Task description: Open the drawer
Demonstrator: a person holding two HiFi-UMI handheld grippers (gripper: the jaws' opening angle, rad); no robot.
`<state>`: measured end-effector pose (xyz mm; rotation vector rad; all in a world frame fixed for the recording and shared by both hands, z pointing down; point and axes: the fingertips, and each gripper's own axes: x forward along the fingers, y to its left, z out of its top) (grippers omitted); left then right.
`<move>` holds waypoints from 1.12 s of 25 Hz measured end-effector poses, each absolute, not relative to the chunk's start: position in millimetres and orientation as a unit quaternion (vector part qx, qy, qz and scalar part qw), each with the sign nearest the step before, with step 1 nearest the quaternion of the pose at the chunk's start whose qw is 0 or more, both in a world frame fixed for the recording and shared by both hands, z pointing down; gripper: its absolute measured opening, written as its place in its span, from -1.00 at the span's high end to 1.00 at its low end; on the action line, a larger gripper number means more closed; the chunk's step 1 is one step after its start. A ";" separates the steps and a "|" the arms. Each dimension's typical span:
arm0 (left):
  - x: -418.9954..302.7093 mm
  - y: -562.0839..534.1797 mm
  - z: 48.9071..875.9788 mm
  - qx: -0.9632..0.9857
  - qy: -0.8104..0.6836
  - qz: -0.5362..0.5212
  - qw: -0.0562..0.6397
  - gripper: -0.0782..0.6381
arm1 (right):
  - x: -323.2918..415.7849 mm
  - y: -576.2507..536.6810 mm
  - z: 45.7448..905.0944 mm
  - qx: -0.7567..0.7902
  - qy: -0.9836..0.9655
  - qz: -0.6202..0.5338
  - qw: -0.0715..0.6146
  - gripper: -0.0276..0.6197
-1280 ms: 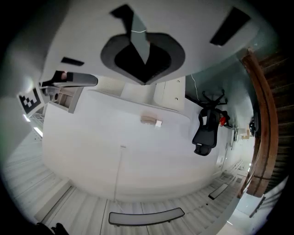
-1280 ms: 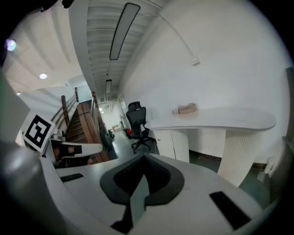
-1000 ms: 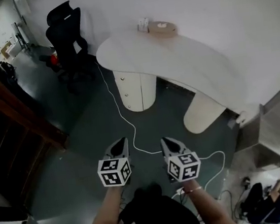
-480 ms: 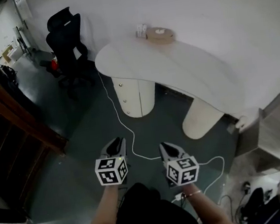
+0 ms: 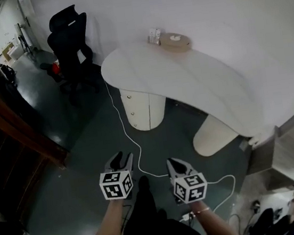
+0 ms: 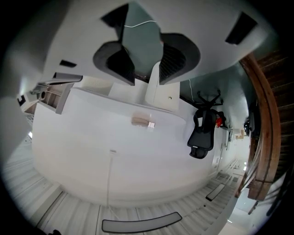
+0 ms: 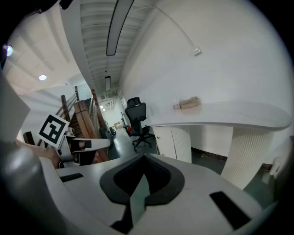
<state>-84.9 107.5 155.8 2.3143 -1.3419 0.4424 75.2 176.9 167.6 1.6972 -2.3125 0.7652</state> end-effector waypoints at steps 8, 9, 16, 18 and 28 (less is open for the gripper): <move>-97.3 4.7 185.1 0.828 -0.481 0.186 0.221 0.35 | 71.4 70.0 188.6 0.575 -0.761 0.282 0.104 0.90; -97.9 -7.8 188.1 0.828 -0.479 0.188 0.223 0.35 | 70.7 56.3 189.8 0.577 -0.759 0.284 0.106 0.90; -96.5 -76.9 210.5 0.831 -0.463 0.204 0.230 0.35 | 65.6 -18.0 201.5 0.581 -0.752 0.287 0.119 0.90; -96.9 -90.9 218.6 0.829 -0.465 0.208 0.232 0.35 | 65.5 -31.3 207.7 0.577 -0.754 0.287 0.127 0.90; -92.5 -135.3 296.7 0.813 -0.483 0.210 0.247 0.35 | 78.4 -74.0 287.1 0.554 -0.763 0.294 0.159 0.90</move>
